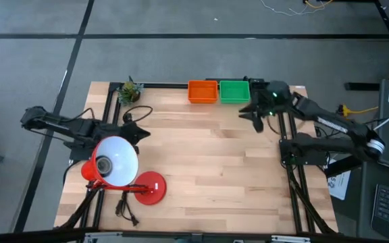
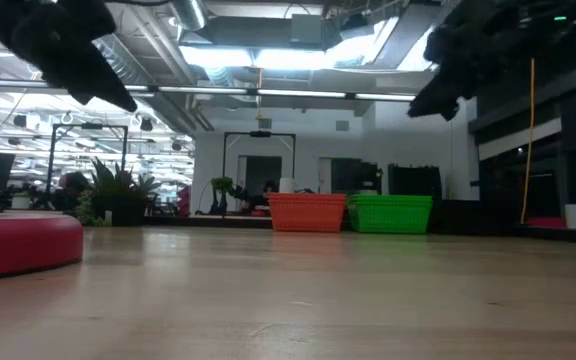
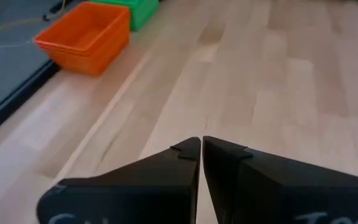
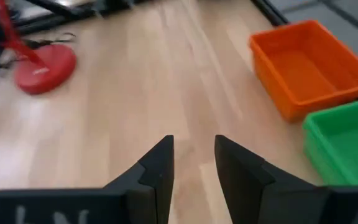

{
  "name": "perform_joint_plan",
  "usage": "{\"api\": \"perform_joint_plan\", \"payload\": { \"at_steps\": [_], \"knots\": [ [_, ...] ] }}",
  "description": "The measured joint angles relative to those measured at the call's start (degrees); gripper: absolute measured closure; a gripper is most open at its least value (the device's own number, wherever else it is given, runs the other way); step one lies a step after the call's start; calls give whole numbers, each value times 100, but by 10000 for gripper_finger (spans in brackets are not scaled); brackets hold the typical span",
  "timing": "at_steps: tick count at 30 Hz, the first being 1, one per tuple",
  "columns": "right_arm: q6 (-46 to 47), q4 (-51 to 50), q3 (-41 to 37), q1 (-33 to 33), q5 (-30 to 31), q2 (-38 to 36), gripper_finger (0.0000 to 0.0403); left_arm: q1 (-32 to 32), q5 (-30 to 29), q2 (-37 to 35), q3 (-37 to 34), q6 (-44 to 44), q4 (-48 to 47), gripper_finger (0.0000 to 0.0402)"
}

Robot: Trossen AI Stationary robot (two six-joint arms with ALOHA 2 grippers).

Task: Stack baskets by color
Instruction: Return to Home Position

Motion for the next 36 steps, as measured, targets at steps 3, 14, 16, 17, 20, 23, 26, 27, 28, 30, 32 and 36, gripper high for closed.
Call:
{"api": "perform_joint_plan", "payload": {
  "at_steps": [3, 14, 16, 17, 20, 23, 26, 27, 28, 30, 32, 36],
  "knots": [
    [408, 452, -545, 260, 15, -815, 286, -49, 15, -669, -373, 287, 299, 390],
    [1194, 1145, -1717, 1039, 854, -3367, 286, -40, 118, -1952, -1391, 975, 1210, 390],
    [1281, 1199, -1849, 1151, 961, -3712, 286, -40, 118, -2056, -1606, 1080, 1483, 390],
    [1291, 1197, -1877, 1203, 1011, -3851, 286, -40, 121, -2087, -1697, 1094, 1602, 390],
    [1292, 1203, -1965, 1336, 1079, -4204, 286, -40, 120, -2127, -1999, 1099, 2084, 390],
    [1294, 1188, -2046, 1440, 1137, -4476, 286, -40, 242, -2124, -2308, 1114, 2564, 390],
    [1427, 1156, -2212, 1539, 1419, -4688, 286, -40, 426, -2116, -2359, 1162, 2694, 390],
    [1455, 1147, -2287, 1569, 1459, -4747, 286, -40, 430, -2111, -2359, 1203, 2748, 390],
    [1496, 1152, -2367, 1609, 1472, -4796, 286, -40, 435, -2113, -2359, 1273, 2796, 390],
    [1599, 1165, -2541, 1681, 1469, -4887, 286, -38, 438, -2125, -2359, 1463, 2916, 390],
    [1679, 1169, -2727, 1752, 1554, -4961, 286, -4, 414, -2129, -2359, 1648, 3078, 390],
    [1589, 1238, -3024, 1895, 1885, -5070, 286, 226, 380, -2126, -2359, 1661, 3084, 390]
  ]
}}
